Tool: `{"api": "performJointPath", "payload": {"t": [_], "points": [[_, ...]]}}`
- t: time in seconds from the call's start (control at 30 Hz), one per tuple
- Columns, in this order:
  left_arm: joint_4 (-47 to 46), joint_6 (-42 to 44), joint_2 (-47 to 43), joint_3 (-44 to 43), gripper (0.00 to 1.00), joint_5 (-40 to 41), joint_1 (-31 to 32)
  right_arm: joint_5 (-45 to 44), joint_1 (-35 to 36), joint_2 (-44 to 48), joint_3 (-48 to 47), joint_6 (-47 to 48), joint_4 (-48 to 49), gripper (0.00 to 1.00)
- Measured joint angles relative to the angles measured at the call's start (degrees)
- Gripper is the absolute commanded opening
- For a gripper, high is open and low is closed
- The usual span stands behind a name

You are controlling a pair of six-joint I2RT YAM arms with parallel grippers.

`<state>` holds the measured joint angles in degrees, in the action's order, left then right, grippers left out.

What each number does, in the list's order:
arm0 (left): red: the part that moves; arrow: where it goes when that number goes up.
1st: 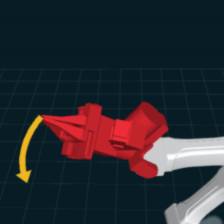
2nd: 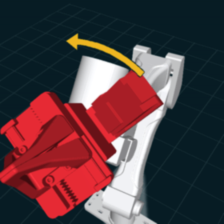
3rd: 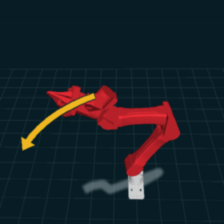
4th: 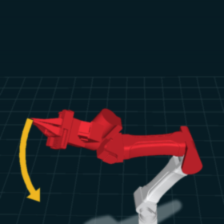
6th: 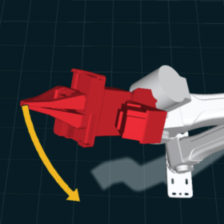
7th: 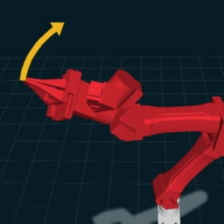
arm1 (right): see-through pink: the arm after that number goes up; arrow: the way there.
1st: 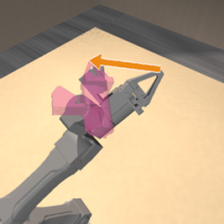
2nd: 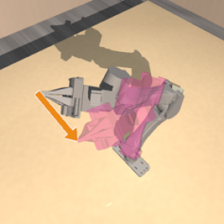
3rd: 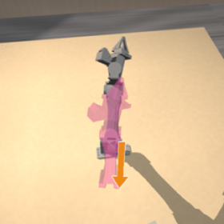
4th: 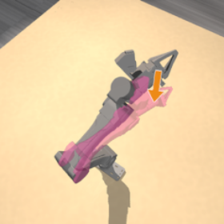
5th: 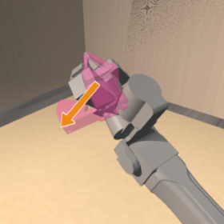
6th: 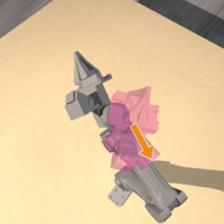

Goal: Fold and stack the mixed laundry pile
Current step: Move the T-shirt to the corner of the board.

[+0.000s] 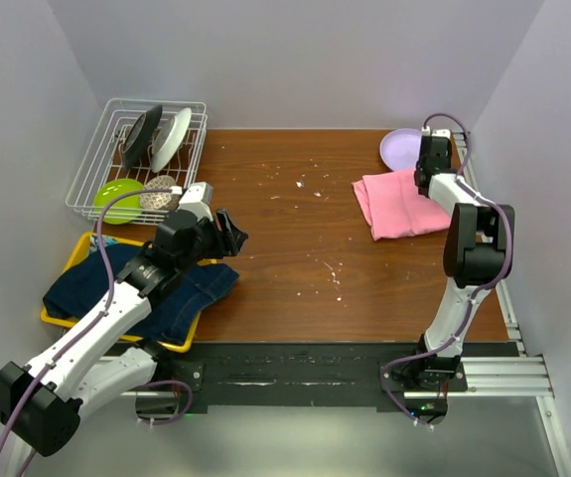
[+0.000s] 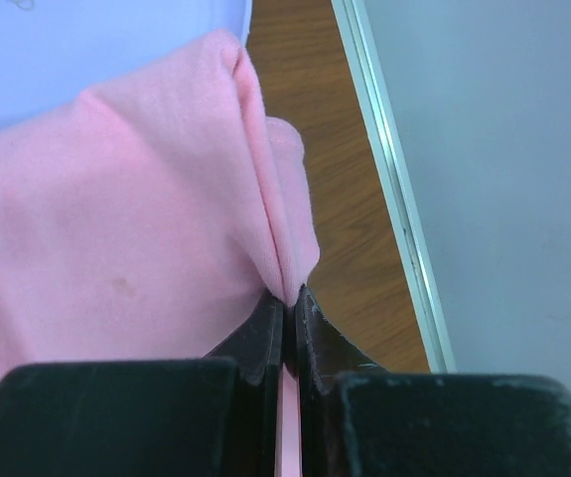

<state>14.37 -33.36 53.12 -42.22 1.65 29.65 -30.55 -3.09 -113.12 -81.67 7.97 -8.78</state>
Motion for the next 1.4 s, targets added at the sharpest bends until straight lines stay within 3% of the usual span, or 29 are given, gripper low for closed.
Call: {"api": "performJointPath", "payload": {"t": [0.27,0.8,1.0,1.13,1.2,1.23,1.27,1.4], "points": [[-0.1,0.0,-0.1,0.0,0.6,-0.2,0.0,-0.9,-1.5,0.6,5.1,1.5,-0.1,0.0],[-0.2,0.0,-0.2,0.3,0.6,-0.6,-0.5,-1.7,-6.3,0.0,3.5,3.8,-0.9,0.0],[-0.5,0.0,0.0,0.6,0.6,-0.7,-0.8,-1.9,-6.3,-2.8,0.5,4.1,-1.3,0.22],[-0.6,0.0,0.8,0.6,0.6,-1.5,-0.8,-3.1,-6.3,-4.3,-0.6,3.7,-1.4,0.3],[-0.7,0.0,1.0,0.6,0.6,-1.7,-0.8,-4.2,-6.3,-4.4,-0.6,3.3,-1.4,0.4],[-0.9,0.0,1.2,0.6,0.6,-1.9,-0.8,-5.0,-6.3,-4.4,-0.7,3.0,-1.4,0.57],[-1.0,0.0,1.3,0.6,0.6,-1.9,-0.8,-6.2,-6.3,-4.4,-0.7,2.6,-1.4,0.63],[-1.5,-0.1,1.8,0.6,0.61,-2.3,-1.1,-11.8,-6.3,-4.0,-1.4,-1.9,-3.4,0.72]]}}
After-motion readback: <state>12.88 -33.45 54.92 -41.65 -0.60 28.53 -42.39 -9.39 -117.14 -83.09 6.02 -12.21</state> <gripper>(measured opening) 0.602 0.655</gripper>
